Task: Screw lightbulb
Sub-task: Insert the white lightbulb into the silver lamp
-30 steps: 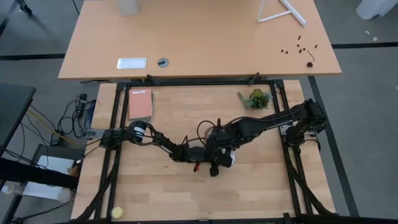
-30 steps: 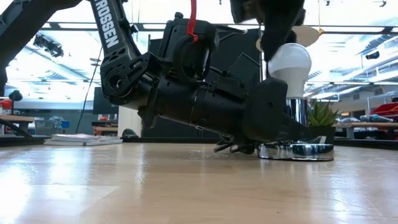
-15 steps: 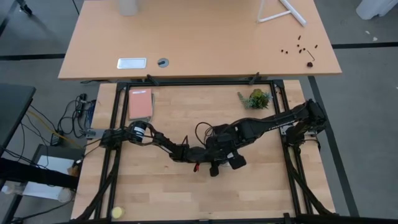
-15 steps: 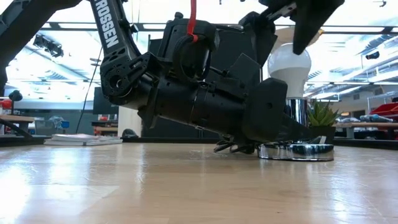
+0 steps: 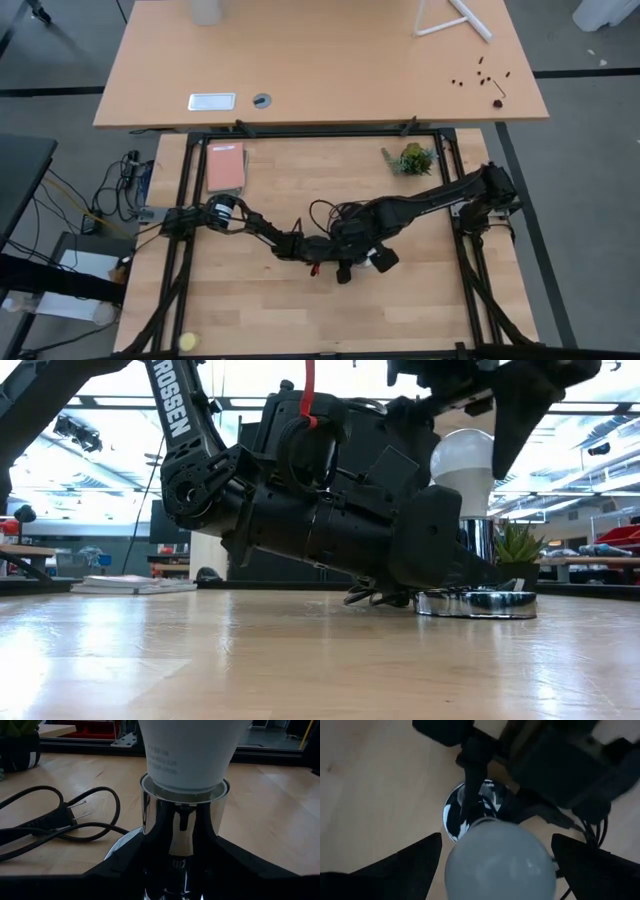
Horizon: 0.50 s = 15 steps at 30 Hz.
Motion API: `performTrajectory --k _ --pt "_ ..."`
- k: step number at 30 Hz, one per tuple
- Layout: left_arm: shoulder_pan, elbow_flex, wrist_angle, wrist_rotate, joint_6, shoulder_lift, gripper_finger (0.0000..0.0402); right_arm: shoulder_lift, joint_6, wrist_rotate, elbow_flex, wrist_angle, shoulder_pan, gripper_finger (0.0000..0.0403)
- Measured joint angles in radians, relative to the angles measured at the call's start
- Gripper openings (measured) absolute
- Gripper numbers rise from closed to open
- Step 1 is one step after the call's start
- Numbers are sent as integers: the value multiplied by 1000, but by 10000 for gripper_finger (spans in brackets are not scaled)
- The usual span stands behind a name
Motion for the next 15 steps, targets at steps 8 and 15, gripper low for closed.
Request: performTrajectory --k 8,15 --pt "1 0 -2 4 0 0 195 55 -280 -3 0 -56 2 370" --pt "1 0 -2 4 0 0 195 63 -451 -3 0 -29 0 326"
